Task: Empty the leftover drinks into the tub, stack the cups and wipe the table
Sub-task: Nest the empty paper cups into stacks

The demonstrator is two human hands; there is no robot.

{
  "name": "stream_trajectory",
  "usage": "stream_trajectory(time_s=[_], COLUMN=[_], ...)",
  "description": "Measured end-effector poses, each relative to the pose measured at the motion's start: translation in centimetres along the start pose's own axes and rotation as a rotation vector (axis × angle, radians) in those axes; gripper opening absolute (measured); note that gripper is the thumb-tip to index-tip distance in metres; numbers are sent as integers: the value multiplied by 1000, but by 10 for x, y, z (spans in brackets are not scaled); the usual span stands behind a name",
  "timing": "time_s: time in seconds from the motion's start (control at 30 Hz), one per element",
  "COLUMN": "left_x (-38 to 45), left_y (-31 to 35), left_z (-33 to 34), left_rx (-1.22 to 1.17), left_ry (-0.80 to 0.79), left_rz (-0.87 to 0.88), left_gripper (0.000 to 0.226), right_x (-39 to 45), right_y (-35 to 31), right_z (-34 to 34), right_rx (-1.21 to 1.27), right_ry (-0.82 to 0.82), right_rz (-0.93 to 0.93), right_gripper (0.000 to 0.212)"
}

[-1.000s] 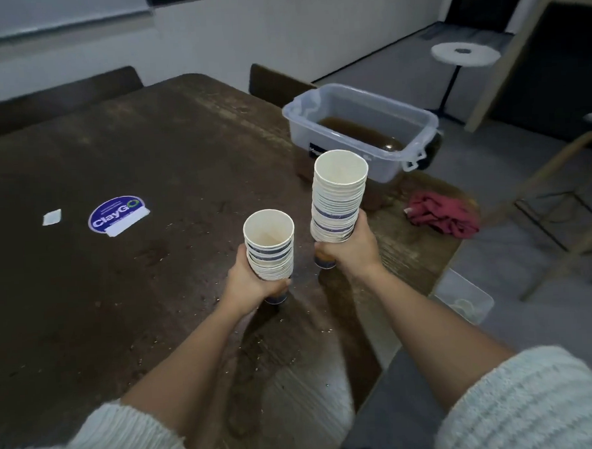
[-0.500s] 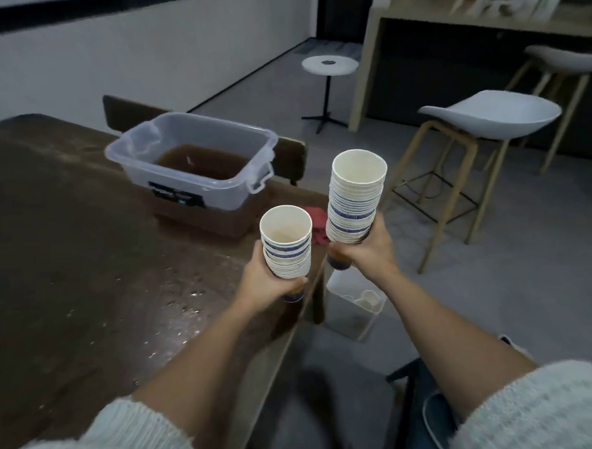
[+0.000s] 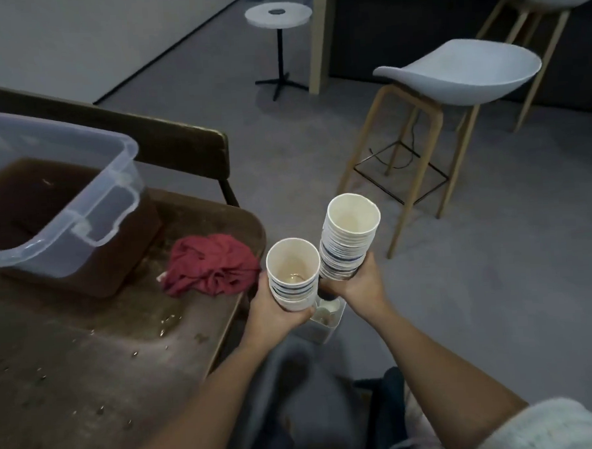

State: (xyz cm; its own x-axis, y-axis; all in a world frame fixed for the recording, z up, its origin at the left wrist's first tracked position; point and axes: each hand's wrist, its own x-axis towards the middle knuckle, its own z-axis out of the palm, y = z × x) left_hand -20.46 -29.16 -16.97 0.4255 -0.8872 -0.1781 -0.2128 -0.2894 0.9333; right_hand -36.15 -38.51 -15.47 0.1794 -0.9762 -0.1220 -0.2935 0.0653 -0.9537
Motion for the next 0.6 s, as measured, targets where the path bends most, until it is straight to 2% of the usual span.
stream_trajectory(time_s=[0.13,0.27,0.47,0.6], left_x=[41,96,162,183], left_y=[-23,-79,-184,-249], left_z=[33,66,121,148], left_rx=[6,17,4,-94], left_ry=[33,103,190,175], left_rz=[-48,-117,-173,-184], left_gripper=[88,79,81,79], right_x=[38,76,140,161], right_y=[39,91,200,256], right_z=[3,12,41,67], right_rx=[-8,-18,-22,-49], right_ry=[81,106,6,-58], right_rz=[83,149,189,160], right_gripper=[70,73,75,78])
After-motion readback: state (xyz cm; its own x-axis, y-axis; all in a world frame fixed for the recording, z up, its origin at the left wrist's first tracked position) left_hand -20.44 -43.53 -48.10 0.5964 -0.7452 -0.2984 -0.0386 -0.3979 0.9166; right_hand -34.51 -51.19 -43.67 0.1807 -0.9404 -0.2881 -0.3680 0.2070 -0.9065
